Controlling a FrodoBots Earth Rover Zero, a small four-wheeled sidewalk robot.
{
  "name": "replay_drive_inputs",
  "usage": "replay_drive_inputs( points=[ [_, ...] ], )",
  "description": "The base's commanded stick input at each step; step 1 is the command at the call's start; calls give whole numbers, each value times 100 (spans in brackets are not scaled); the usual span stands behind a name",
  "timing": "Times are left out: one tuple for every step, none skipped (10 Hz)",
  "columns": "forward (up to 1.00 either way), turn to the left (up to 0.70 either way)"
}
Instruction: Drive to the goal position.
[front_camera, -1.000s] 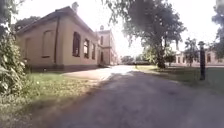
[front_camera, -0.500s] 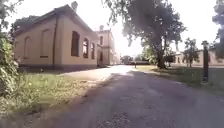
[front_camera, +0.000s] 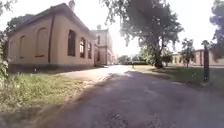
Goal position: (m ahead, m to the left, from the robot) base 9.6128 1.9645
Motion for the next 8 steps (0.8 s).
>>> replay_drive_inputs(
  points=[
    [44, 2],
    [44, 2],
    [44, 2],
    [44, 1],
    [44, -5],
    [44, -22],
    [44, -27],
    [44, -27]
  ],
)
